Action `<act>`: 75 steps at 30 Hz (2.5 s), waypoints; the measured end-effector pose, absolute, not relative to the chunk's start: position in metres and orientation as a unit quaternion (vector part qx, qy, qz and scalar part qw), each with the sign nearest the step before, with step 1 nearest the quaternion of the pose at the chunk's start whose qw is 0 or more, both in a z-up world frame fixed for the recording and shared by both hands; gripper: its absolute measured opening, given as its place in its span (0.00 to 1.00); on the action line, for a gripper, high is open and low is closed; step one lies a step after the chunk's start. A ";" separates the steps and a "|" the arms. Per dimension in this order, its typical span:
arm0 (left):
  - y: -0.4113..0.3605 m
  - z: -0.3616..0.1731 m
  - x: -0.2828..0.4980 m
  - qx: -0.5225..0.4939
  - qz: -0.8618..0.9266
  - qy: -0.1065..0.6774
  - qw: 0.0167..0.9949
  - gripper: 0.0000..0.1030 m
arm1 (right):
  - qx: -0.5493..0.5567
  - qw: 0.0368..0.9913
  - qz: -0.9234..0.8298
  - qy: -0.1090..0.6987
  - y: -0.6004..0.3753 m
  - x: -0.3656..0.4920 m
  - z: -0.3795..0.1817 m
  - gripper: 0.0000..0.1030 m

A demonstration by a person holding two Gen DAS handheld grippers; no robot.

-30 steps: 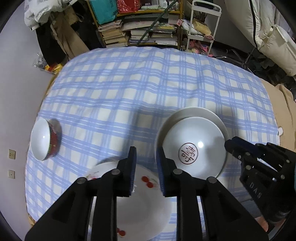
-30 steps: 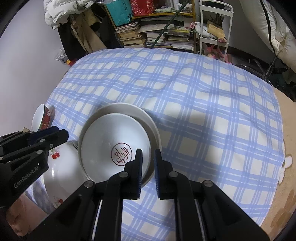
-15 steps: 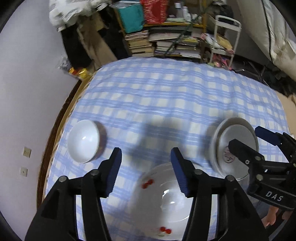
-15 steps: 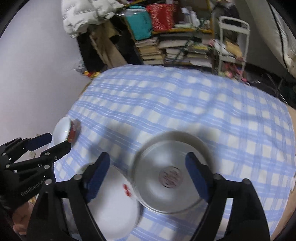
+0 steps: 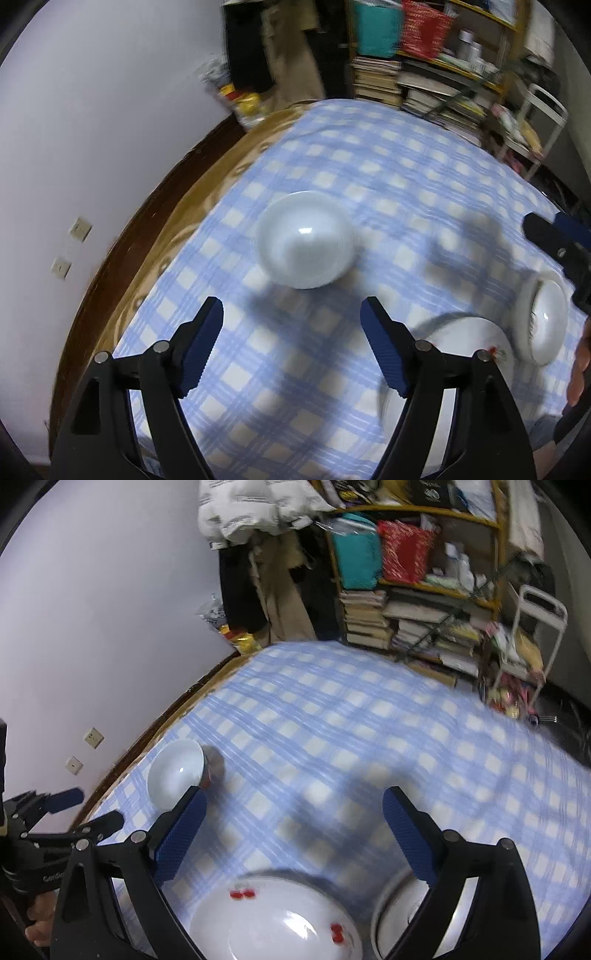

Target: Organize plates and bowls

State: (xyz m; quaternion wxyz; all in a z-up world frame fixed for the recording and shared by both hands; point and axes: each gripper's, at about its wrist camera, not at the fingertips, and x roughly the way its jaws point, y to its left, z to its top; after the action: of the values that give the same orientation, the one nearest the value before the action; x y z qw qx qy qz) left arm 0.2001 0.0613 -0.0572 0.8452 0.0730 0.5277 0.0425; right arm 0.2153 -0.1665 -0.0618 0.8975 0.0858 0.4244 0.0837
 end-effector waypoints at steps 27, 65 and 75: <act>0.138 -0.141 0.267 -0.062 0.056 0.553 0.829 0.74 | 0.057 0.851 0.147 0.502 -0.056 0.309 -0.141 0.95; 0.076 -0.106 0.250 -0.027 -0.018 0.572 0.820 0.10 | 0.125 0.816 0.155 0.542 -0.067 0.275 -0.138 0.13; 0.019 -0.074 0.218 -0.008 -0.055 0.555 0.830 0.10 | 0.137 0.836 0.128 0.515 -0.122 0.233 -0.105 0.13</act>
State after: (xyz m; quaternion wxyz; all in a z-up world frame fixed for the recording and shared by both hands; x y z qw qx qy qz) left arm 0.2184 0.0190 -0.0743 0.8299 -0.0079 0.5552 -0.0550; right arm 0.2326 -0.1219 -0.1051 0.8362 0.1368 0.5154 0.1281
